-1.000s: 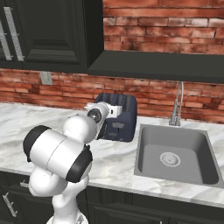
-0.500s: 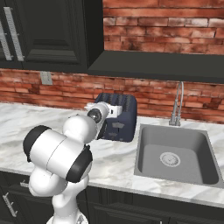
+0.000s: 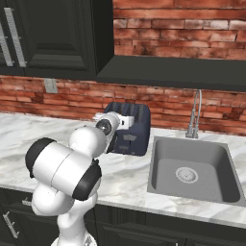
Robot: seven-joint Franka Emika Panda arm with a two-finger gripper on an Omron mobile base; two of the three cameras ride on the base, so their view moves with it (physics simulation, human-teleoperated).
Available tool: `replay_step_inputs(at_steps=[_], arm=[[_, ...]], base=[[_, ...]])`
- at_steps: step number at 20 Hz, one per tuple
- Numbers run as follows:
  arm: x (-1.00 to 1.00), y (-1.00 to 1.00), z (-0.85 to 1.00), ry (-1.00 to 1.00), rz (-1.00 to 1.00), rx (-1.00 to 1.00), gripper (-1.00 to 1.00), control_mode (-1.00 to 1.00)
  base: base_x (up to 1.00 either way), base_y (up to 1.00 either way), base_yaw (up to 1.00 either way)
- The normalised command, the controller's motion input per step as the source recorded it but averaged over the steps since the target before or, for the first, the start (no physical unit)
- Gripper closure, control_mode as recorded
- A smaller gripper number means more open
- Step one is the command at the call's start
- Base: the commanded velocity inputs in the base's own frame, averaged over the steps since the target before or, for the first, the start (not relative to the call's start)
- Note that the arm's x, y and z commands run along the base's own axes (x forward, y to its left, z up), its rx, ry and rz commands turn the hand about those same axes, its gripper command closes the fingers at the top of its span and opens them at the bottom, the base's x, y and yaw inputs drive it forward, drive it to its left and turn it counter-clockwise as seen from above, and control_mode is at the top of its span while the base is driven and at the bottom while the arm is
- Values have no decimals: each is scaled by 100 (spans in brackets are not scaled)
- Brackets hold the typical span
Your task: Start the toaster. Once the lever pops up, take the bread to the plate on the dining counter.
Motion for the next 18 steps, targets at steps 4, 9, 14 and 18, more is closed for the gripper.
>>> replay_step_inputs(at_steps=[4,9,14,18], arm=[[0,0,0,0,0,0,-100,-100],[0,0,0,0,0,0,-100,-100],[0,0,0,0,0,0,-100,-100],[0,0,0,0,0,0,-100,-100]], base=[[0,0,0],[0,0,0],[0,0,0],[0,0,0]])
